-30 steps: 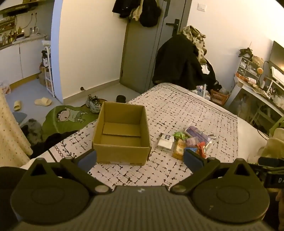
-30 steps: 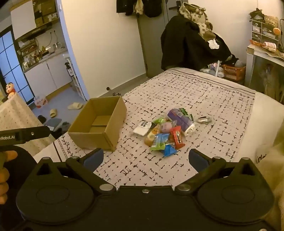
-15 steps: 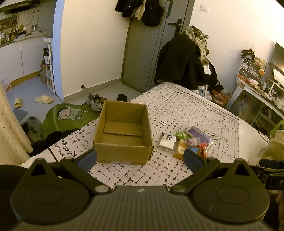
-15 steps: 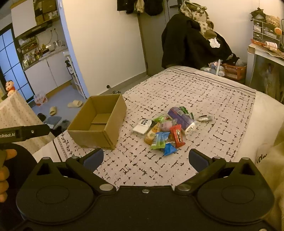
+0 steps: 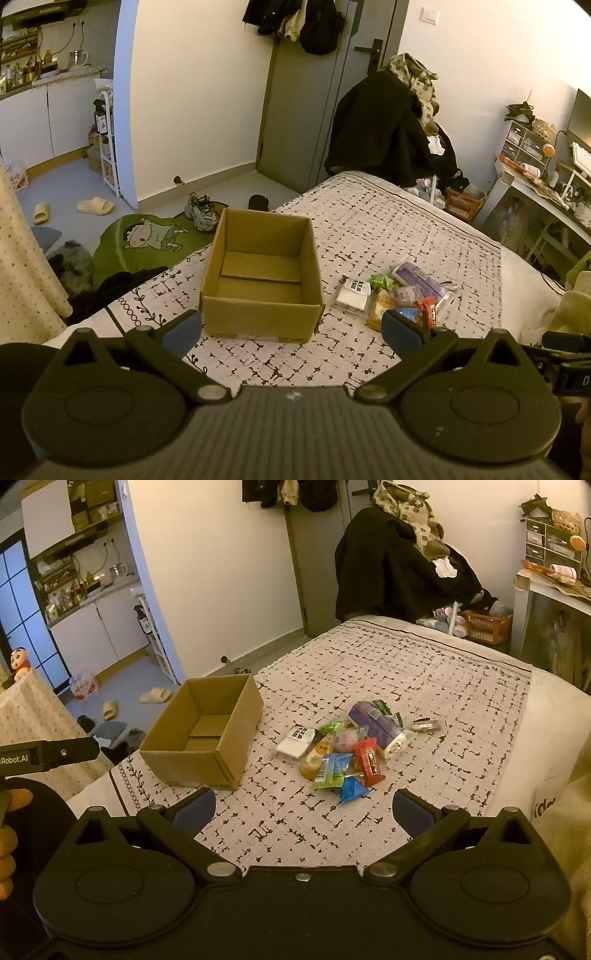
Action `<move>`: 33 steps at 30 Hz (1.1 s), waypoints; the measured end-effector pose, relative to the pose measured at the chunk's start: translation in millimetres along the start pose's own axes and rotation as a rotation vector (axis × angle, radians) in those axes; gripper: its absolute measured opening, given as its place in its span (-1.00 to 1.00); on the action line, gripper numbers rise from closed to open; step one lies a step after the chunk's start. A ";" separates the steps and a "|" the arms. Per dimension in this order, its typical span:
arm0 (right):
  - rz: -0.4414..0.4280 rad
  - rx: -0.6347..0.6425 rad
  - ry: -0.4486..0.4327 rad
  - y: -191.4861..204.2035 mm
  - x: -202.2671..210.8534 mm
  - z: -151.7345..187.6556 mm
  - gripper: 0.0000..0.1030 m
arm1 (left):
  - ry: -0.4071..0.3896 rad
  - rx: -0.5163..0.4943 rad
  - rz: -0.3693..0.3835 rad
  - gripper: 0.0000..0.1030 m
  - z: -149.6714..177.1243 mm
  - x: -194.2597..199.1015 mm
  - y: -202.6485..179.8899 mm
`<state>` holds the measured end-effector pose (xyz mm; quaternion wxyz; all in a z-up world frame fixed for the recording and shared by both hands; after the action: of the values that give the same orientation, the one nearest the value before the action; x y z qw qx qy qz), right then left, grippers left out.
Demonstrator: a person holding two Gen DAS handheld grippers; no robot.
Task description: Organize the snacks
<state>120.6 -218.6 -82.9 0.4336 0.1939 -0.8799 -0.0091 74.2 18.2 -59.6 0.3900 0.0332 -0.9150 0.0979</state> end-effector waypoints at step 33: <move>0.009 -0.001 0.010 1.3 -3.3 1.2 1.00 | 0.005 0.022 -0.002 0.99 0.7 -1.1 4.5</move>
<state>121.1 -216.4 -86.0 0.4379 0.1900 -0.8787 -0.0066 73.9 22.4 -61.5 0.3922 0.0381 -0.9127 0.1079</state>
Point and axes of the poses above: each gripper's, at about its wrist camera, not at the fingertips, and x roughly against the way its jaws point, y to its left, z to its underside, the point moved 10 cm from there along -x, roughly the way its jaws point, and after that the axes turned 8 degrees about y, right-handed, at the moved point
